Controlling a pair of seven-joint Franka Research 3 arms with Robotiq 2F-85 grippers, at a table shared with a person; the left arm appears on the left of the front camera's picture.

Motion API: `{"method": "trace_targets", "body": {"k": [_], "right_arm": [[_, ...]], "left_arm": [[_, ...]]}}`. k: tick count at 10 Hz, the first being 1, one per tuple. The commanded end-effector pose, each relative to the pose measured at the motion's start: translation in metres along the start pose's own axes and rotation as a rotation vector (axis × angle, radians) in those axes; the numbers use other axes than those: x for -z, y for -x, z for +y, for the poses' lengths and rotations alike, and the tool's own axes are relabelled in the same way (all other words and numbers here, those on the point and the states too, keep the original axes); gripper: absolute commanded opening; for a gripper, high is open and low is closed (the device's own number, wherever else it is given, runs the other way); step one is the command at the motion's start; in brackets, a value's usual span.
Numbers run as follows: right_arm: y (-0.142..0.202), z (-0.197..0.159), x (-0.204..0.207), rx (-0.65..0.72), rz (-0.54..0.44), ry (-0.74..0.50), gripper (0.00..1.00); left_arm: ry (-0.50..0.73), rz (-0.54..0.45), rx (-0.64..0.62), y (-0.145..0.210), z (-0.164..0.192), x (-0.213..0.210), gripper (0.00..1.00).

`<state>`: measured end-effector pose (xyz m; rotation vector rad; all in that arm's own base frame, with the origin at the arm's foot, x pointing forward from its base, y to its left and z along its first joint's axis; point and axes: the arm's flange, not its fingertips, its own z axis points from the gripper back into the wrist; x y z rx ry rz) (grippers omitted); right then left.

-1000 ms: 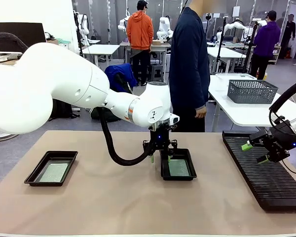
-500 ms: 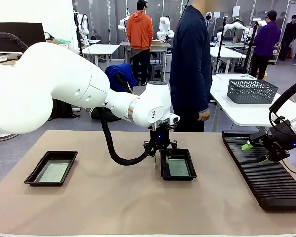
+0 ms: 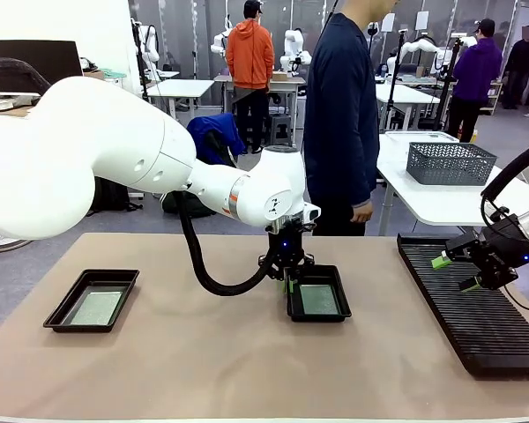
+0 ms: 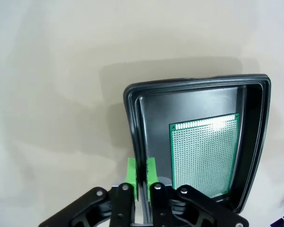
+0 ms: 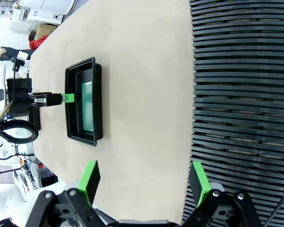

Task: Inspect and transfer BCBs to ESD trays.
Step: Pick up the ESD tray and place it on the left side of the table.

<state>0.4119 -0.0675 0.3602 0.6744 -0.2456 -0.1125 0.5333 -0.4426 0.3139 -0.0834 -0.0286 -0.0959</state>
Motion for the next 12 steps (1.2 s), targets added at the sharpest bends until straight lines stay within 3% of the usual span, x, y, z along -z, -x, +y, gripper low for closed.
{"method": "trace_targets", "body": {"k": [1,6,7,12], "right_arm": [[-0.0003,0.0016,-0.0013,0.021,-0.003,0.005,1.00],[-0.0003,0.0016,-0.0013,0.021,-0.003,0.005,1.00],[-0.0003,0.0016,-0.0013,0.021,-0.003,0.005,1.00],[-0.0003,0.0016,-0.0013,0.021,-0.003,0.005,1.00]], "left_arm": [[0.005,-0.018,0.016,0.0017,0.0050,0.0017,0.00],[0.048,-0.017,0.006,0.0018,0.0061,0.0015,0.00],[0.004,-0.005,0.000,-0.0005,-0.0003,-0.0005,0.00],[0.004,-0.005,0.000,-0.0005,-0.0003,-0.0005,0.00]]}}
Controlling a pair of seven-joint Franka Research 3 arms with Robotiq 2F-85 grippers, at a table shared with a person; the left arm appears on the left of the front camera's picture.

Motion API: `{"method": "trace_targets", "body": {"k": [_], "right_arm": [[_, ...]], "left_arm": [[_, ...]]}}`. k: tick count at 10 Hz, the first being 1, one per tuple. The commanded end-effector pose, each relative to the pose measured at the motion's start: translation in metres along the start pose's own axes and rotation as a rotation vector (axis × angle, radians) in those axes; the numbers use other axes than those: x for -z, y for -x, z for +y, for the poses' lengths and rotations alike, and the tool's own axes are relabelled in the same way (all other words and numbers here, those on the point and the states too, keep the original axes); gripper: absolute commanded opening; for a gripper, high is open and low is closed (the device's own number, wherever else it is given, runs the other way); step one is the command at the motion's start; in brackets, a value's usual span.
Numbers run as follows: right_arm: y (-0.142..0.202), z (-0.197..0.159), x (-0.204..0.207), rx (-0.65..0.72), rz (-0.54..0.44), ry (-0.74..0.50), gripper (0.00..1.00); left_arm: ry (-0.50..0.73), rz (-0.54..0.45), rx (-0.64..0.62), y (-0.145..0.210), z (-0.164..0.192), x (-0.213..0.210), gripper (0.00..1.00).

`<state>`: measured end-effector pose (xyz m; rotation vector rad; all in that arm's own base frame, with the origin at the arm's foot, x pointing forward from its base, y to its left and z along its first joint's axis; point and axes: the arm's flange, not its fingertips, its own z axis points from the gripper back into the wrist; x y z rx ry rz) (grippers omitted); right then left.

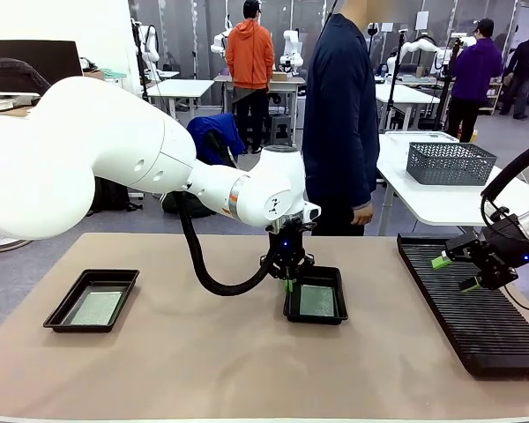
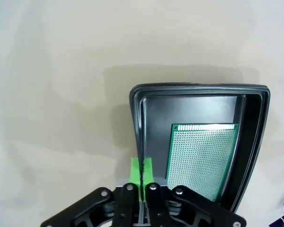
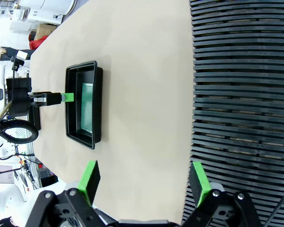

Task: Inspect and transfer BCBs to ESD trays.
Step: Pick up the ESD tray and place it on the left side of the table.

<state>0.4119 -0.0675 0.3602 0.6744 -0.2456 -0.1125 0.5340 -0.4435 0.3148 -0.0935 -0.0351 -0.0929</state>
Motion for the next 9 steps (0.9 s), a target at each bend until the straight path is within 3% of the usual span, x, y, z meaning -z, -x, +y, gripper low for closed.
{"method": "trace_targets", "body": {"k": [1,4,9], "right_arm": [[0.000,0.002,-0.001,0.021,-0.003,0.005,1.00],[0.000,0.002,-0.001,0.021,-0.003,0.005,1.00],[0.000,0.002,-0.001,0.021,-0.003,0.005,1.00]], "left_arm": [[-0.006,0.002,0.003,0.000,0.001,0.000,0.00],[0.049,-0.015,0.006,0.000,0.014,0.000,0.03],[0.228,-0.026,0.031,0.006,0.066,0.002,0.03]]}}
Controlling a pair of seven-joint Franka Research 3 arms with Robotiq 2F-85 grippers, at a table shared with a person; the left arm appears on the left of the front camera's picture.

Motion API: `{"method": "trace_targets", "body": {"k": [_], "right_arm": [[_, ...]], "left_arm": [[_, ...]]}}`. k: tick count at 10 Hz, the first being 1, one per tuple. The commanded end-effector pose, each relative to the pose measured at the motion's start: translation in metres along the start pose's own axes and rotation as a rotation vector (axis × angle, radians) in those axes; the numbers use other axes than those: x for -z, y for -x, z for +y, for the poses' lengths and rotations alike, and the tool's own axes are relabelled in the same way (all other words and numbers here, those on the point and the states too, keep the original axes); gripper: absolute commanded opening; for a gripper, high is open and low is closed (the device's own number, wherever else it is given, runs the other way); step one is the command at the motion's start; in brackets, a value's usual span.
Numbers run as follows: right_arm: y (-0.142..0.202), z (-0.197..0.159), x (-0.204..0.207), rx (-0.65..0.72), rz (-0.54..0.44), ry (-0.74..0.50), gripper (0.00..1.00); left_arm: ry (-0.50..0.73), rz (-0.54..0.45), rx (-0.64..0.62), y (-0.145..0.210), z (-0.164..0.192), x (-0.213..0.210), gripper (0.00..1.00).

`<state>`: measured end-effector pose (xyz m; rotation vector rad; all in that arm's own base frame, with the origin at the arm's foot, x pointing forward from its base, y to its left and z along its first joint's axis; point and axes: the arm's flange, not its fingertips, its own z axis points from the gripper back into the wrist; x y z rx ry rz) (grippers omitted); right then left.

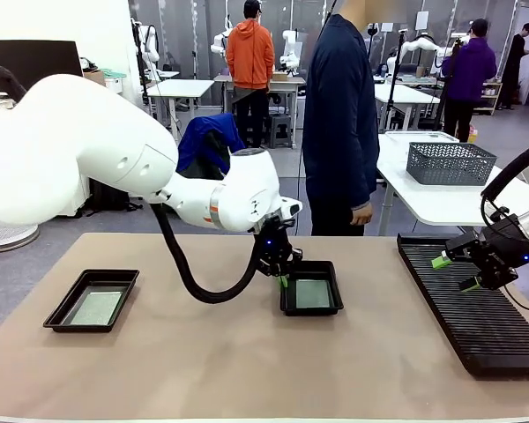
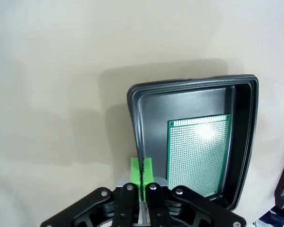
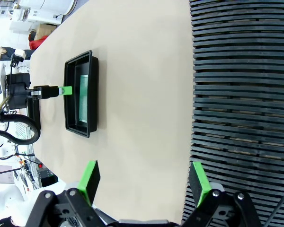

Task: Inspect and transfer BCBs to ESD trays.
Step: Pick up the ESD tray and place it on the left side of the table.

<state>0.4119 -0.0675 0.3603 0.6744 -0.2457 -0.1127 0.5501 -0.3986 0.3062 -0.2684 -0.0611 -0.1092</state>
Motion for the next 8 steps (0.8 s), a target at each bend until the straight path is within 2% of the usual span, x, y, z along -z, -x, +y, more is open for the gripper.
{"method": "trace_targets", "body": {"k": [1,5,8], "right_arm": [[0.000,0.002,-0.001,0.021,-0.003,0.005,1.00],[0.000,0.002,-0.001,0.021,-0.003,0.005,1.00],[0.000,0.002,-0.001,0.021,-0.003,0.005,1.00]], "left_arm": [[0.085,-0.002,0.024,0.021,0.028,-0.011,0.03],[0.141,-0.052,0.033,0.046,0.075,-0.046,0.03],[0.149,-0.057,0.040,0.064,0.129,-0.089,0.03]]}}
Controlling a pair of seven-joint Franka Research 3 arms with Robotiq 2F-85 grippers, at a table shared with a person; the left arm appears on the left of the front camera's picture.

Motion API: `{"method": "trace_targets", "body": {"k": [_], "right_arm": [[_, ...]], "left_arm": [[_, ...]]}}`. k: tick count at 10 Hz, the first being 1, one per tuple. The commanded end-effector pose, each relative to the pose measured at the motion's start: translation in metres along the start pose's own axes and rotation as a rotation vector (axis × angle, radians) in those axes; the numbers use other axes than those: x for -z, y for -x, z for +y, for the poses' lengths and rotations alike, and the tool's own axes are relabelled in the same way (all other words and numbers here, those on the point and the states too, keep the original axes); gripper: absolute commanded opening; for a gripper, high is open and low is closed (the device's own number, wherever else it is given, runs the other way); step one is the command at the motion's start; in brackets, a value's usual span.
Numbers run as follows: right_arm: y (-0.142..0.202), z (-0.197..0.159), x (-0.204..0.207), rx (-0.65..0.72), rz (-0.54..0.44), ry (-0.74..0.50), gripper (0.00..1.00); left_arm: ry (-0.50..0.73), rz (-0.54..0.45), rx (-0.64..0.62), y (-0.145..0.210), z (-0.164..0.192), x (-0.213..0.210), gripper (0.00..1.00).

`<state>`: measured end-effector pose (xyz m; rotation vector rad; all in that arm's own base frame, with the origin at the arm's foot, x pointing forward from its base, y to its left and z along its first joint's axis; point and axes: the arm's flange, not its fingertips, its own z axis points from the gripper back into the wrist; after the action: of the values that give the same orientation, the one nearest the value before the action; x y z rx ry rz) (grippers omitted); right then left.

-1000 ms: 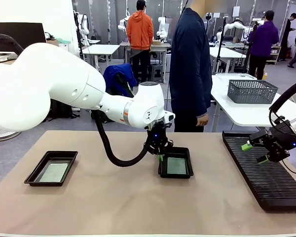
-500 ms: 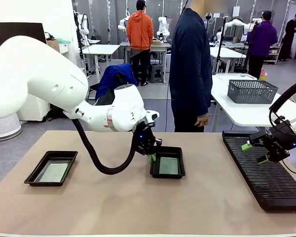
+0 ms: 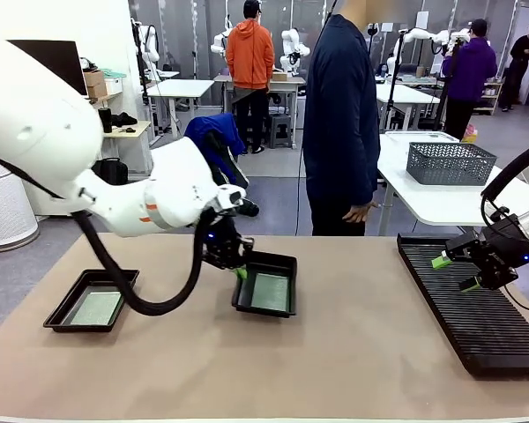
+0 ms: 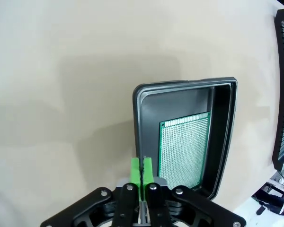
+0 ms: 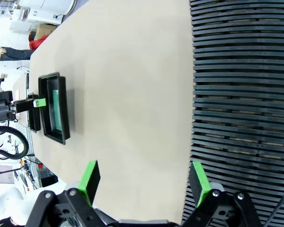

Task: Inspect and transfer BCBs to ESD trays.
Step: Pick up the ESD tray and place it on the left side of the table.

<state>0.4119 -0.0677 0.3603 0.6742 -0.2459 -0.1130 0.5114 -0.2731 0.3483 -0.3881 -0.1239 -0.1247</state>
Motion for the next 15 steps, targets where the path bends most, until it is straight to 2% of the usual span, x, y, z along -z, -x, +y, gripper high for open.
{"method": "trace_targets", "body": {"k": [1,4,8,15], "right_arm": [[0.000,0.002,-0.001,0.020,-0.003,0.005,1.00],[0.000,0.002,-0.001,0.020,-0.003,0.005,1.00],[0.000,0.002,-0.001,0.020,-0.003,0.005,1.00],[0.000,0.002,-0.001,0.020,-0.003,0.005,1.00]], "left_arm": [[0.039,0.020,0.017,0.019,0.041,-0.029,0.03],[0.058,0.027,0.027,0.037,0.102,-0.056,0.03],[0.080,0.025,0.007,0.052,0.153,-0.062,0.03],[0.073,0.014,-0.062,0.072,0.200,-0.073,0.03]]}}
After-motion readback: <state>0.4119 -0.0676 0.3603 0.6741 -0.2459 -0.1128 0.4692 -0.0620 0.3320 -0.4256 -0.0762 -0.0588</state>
